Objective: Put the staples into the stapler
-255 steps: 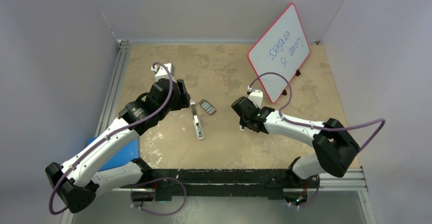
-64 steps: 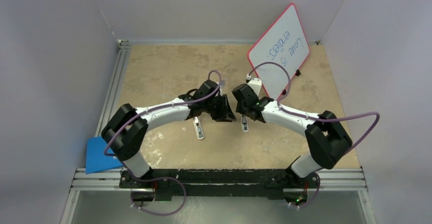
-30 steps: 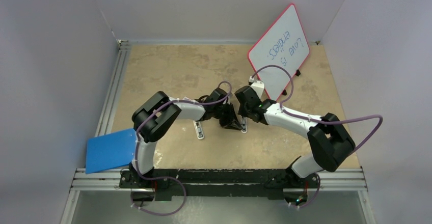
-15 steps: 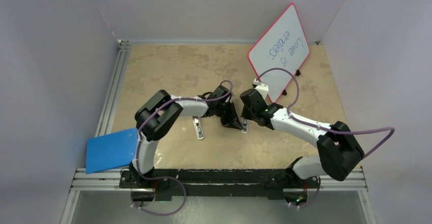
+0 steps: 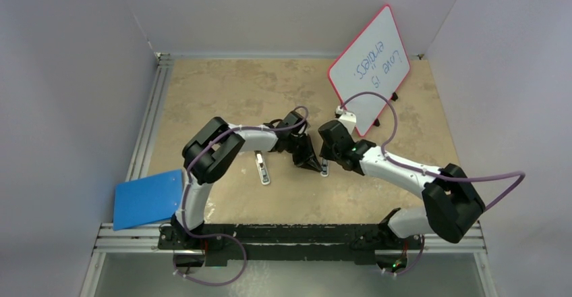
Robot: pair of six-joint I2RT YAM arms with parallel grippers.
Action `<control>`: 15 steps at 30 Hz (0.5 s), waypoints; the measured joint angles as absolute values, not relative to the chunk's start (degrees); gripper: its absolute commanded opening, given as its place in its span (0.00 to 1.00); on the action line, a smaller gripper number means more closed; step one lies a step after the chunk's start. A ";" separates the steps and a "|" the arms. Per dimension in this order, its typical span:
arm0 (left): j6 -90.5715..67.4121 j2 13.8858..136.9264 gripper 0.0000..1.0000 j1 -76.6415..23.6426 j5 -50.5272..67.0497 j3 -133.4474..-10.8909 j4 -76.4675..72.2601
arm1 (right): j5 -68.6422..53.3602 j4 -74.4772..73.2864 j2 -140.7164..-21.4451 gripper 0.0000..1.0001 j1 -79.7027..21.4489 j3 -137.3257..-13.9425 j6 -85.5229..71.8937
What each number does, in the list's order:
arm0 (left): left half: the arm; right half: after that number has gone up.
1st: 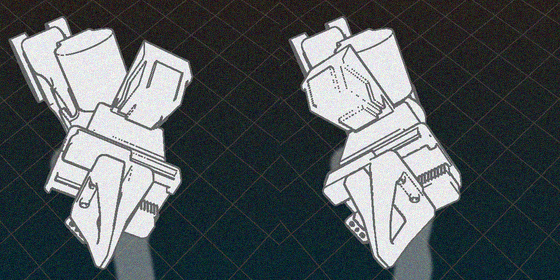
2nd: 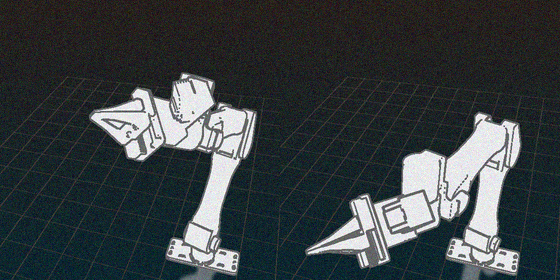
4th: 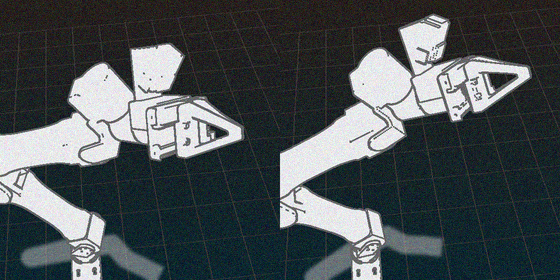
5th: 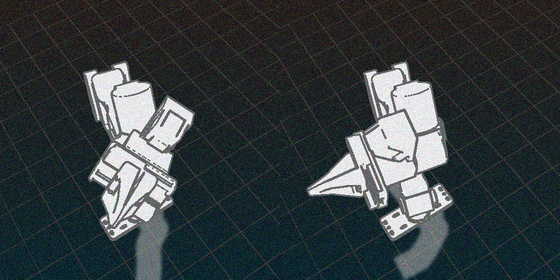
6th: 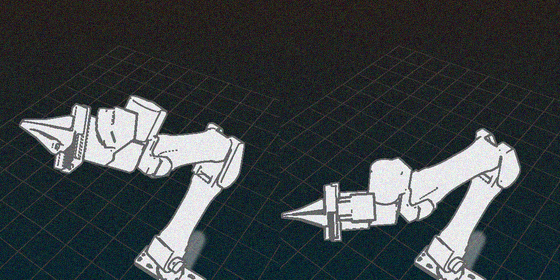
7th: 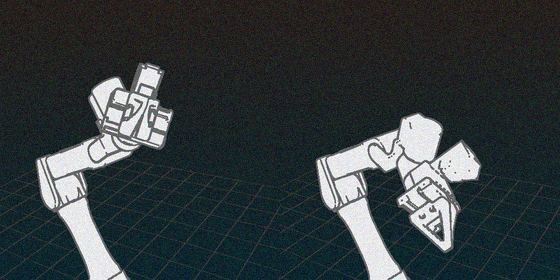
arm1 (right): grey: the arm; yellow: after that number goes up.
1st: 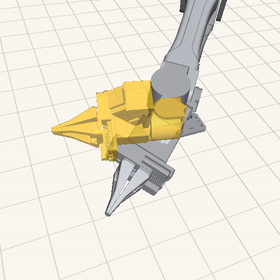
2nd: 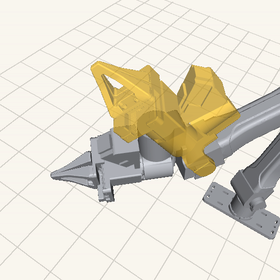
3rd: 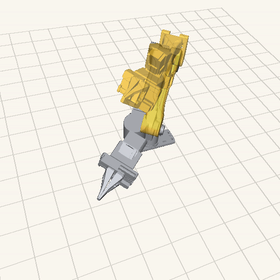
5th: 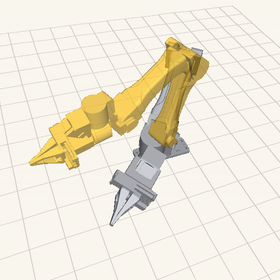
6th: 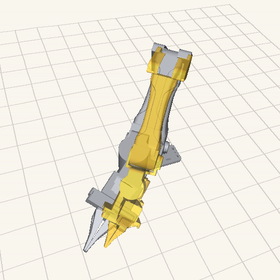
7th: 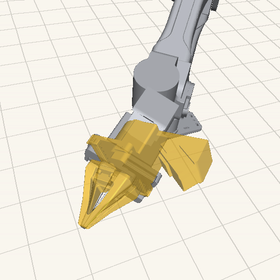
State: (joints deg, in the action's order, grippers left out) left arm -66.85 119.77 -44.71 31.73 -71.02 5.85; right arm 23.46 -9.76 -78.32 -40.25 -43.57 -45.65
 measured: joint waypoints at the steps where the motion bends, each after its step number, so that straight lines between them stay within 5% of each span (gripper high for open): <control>1: -66.85 120.01 0.00 -44.62 32.08 -71.24 6.11 | 23.70 -9.87 -78.32 0.10 -40.58 -43.57 -45.82; 15: -66.63 121.01 0.01 -44.14 33.52 -72.88 8.03 | 28.14 -14.15 -77.32 0.08 -45.47 -43.57 -49.34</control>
State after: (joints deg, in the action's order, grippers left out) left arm -66.63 121.01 -44.14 33.52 -72.88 8.03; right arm 28.14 -14.15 -77.32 -45.47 -43.57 -49.34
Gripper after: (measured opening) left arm 0.008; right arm 0.306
